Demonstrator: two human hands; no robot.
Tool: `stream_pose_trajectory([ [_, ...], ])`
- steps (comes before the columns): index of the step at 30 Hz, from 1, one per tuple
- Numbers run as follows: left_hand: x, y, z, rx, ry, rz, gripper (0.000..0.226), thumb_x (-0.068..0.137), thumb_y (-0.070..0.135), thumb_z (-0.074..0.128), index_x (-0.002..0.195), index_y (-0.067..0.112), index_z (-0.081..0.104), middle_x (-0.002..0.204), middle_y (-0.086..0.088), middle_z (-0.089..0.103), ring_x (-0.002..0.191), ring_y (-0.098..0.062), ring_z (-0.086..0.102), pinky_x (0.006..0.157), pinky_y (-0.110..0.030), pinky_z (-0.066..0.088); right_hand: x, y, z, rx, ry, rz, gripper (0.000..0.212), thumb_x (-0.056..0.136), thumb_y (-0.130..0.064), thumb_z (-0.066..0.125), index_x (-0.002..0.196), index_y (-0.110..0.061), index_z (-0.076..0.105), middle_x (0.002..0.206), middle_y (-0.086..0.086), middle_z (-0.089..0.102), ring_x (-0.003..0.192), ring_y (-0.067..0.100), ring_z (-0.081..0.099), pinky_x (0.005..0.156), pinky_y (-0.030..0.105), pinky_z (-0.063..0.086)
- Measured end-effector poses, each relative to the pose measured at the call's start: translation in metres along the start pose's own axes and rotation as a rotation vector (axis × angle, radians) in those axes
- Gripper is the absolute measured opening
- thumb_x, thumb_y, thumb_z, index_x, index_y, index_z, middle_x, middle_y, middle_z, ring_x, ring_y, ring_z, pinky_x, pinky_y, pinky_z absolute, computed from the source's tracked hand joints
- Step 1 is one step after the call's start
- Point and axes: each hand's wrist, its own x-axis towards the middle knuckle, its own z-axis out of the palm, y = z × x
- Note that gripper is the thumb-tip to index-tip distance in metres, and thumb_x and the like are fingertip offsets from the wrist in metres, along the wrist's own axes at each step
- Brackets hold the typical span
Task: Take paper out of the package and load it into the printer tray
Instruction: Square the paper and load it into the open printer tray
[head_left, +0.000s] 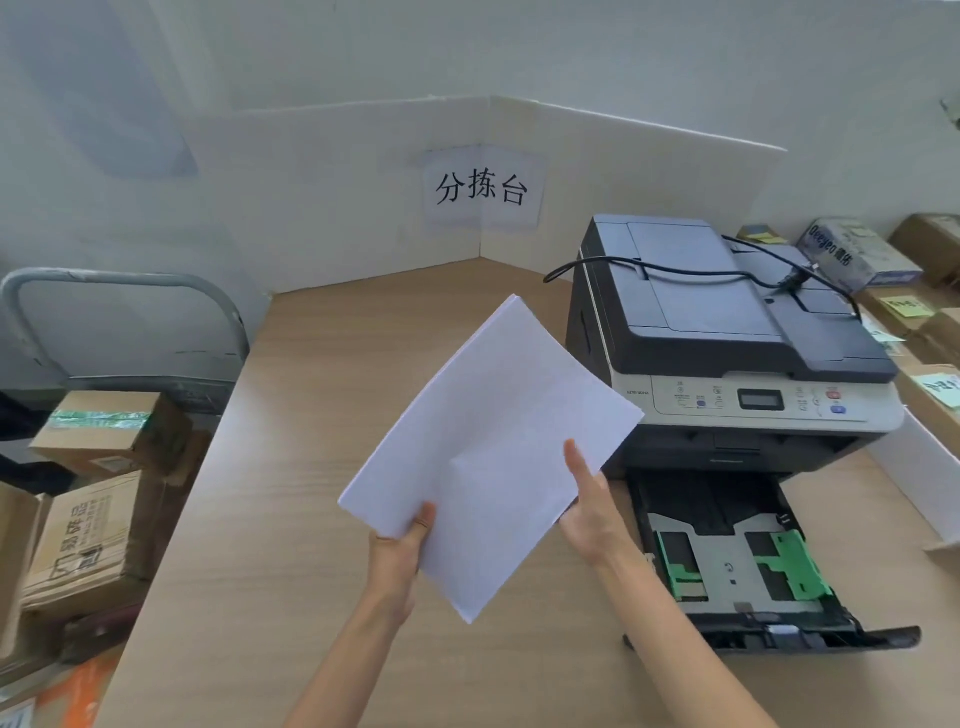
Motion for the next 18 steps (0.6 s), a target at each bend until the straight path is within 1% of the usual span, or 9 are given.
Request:
stream_pose_trajectory([
  [2, -0.008, 0.001, -0.008, 0.042, -0.154, -0.090, 0.034, 0.085, 0.018, 0.067, 0.118, 0.018, 0.060, 0.117, -0.003, 0.068, 0.109, -0.024, 0.064, 0.083, -0.040, 0.055, 0.000, -0.005, 0.002, -0.039, 0.144, -0.076, 0.038, 0.094, -0.012, 0.053, 0.130, -0.001, 0.049, 0.135, 0.020, 0.055, 0.124, 0.039, 0.052, 0.102, 0.051, 0.044],
  [5, -0.009, 0.029, -0.038, 0.092, -0.457, -0.199, 0.048, 0.083, 0.028, 0.061, 0.130, 0.019, 0.052, 0.121, -0.002, 0.069, 0.107, -0.018, 0.066, 0.079, -0.030, 0.058, -0.007, -0.018, -0.006, -0.138, 0.179, -0.113, 0.035, 0.094, -0.005, 0.050, 0.127, 0.005, 0.050, 0.129, 0.025, 0.056, 0.116, 0.041, 0.055, 0.103, 0.056, 0.042],
  [7, -0.004, 0.057, -0.055, 0.128, -0.607, -0.207, 0.056, 0.079, 0.038, 0.059, 0.131, 0.019, 0.053, 0.125, -0.007, 0.066, 0.107, -0.017, 0.065, 0.080, -0.027, 0.056, -0.015, -0.027, -0.013, -0.227, 0.146, -0.117, 0.033, 0.094, -0.007, 0.050, 0.125, 0.005, 0.052, 0.124, 0.023, 0.060, 0.109, 0.038, 0.059, 0.097, 0.053, 0.048],
  [9, 0.001, 0.083, -0.058, 0.244, -0.755, -0.269, 0.063, 0.075, 0.050, 0.062, 0.132, 0.025, 0.053, 0.123, -0.004, 0.066, 0.107, -0.021, 0.064, 0.083, -0.030, 0.056, -0.020, -0.034, -0.019, -0.289, 0.110, -0.113, 0.030, 0.093, -0.007, 0.051, 0.120, 0.004, 0.056, 0.115, 0.019, 0.065, 0.098, 0.030, 0.067, 0.087, 0.044, 0.056],
  [11, 0.004, 0.092, -0.048, 0.436, -0.848, -0.293, 0.055, 0.082, 0.048, 0.056, 0.132, 0.027, 0.053, 0.120, -0.002, 0.067, 0.106, -0.021, 0.064, 0.086, -0.032, 0.056, -0.022, -0.035, -0.019, -0.338, 0.070, -0.100, 0.027, 0.092, -0.005, 0.053, 0.116, 0.007, 0.058, 0.107, 0.018, 0.067, 0.087, 0.026, 0.070, 0.078, 0.037, 0.059],
  [13, 0.002, 0.086, -0.027, 0.552, -0.796, -0.243, 0.045, 0.081, 0.043, 0.060, 0.123, 0.026, 0.061, 0.116, 0.002, 0.070, 0.106, -0.017, 0.066, 0.086, -0.029, 0.055, -0.023, -0.033, -0.014, -0.435, 0.046, -0.095, 0.028, 0.091, -0.004, 0.054, 0.115, 0.011, 0.057, 0.104, 0.021, 0.066, 0.086, 0.031, 0.067, 0.076, 0.039, 0.058],
  [16, 0.003, 0.059, 0.004, 0.582, -0.489, -0.027, 0.019, 0.086, 0.020, 0.066, 0.105, 0.022, 0.066, 0.106, 0.000, 0.070, 0.104, -0.019, 0.066, 0.086, -0.033, 0.051, -0.027, -0.027, -0.003, -0.530, 0.059, -0.152, 0.023, 0.091, -0.005, 0.056, 0.110, 0.008, 0.062, 0.102, 0.021, 0.067, 0.089, 0.032, 0.065, 0.083, 0.046, 0.054],
  [17, 0.003, 0.050, 0.011, 0.591, -0.399, 0.044, 0.010, 0.089, 0.014, 0.062, 0.095, 0.021, 0.067, 0.098, -0.003, 0.069, 0.095, -0.021, 0.066, 0.081, -0.035, 0.051, -0.028, -0.024, -0.002, -0.530, 0.077, -0.176, 0.022, 0.091, -0.006, 0.056, 0.108, 0.007, 0.063, 0.100, 0.020, 0.068, 0.088, 0.031, 0.065, 0.082, 0.044, 0.054],
  [18, 0.002, 0.043, 0.016, 0.590, -0.337, 0.095, 0.017, 0.091, 0.010, 0.059, 0.082, 0.021, 0.068, 0.087, -0.004, 0.068, 0.083, -0.018, 0.065, 0.074, -0.035, 0.049, -0.030, -0.020, -0.002, -0.525, 0.092, -0.194, 0.019, 0.091, -0.007, 0.057, 0.104, 0.005, 0.064, 0.096, 0.018, 0.069, 0.085, 0.028, 0.065, 0.078, 0.041, 0.054],
])
